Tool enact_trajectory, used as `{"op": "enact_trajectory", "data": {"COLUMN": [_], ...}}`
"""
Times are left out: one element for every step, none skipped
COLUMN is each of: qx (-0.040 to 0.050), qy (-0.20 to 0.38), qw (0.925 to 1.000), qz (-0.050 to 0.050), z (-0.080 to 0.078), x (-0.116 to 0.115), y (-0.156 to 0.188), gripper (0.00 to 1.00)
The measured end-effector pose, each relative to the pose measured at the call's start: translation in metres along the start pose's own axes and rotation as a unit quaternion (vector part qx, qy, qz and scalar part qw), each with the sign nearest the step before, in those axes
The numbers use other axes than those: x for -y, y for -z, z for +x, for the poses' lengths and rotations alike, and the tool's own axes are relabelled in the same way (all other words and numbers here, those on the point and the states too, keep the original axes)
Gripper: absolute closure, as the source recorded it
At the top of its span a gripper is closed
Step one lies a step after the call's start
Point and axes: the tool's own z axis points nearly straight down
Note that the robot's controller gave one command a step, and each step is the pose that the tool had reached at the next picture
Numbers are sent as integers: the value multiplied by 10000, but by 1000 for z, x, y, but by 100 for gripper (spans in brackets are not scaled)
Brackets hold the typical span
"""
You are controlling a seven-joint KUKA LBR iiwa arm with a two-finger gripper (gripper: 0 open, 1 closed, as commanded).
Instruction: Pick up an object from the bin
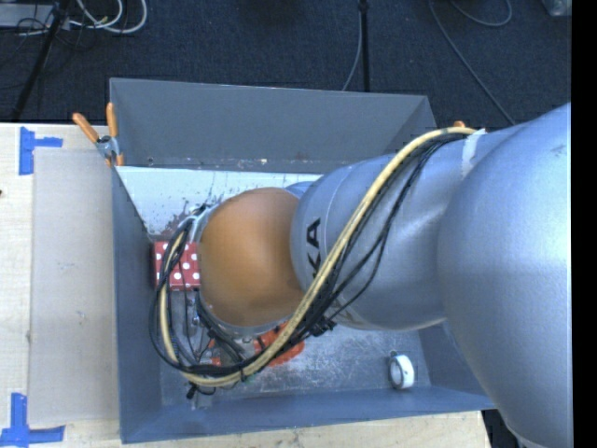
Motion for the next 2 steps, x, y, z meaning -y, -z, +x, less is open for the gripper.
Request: {"op": "enact_trajectory", "data": {"qx": [35,14], "qy": [-28,520], "qw": [10000,9986], "qz": [-10,-2], "z": [-3,-27], "x": [1,68], "y": [4,-67], "gripper": [0,0]}}
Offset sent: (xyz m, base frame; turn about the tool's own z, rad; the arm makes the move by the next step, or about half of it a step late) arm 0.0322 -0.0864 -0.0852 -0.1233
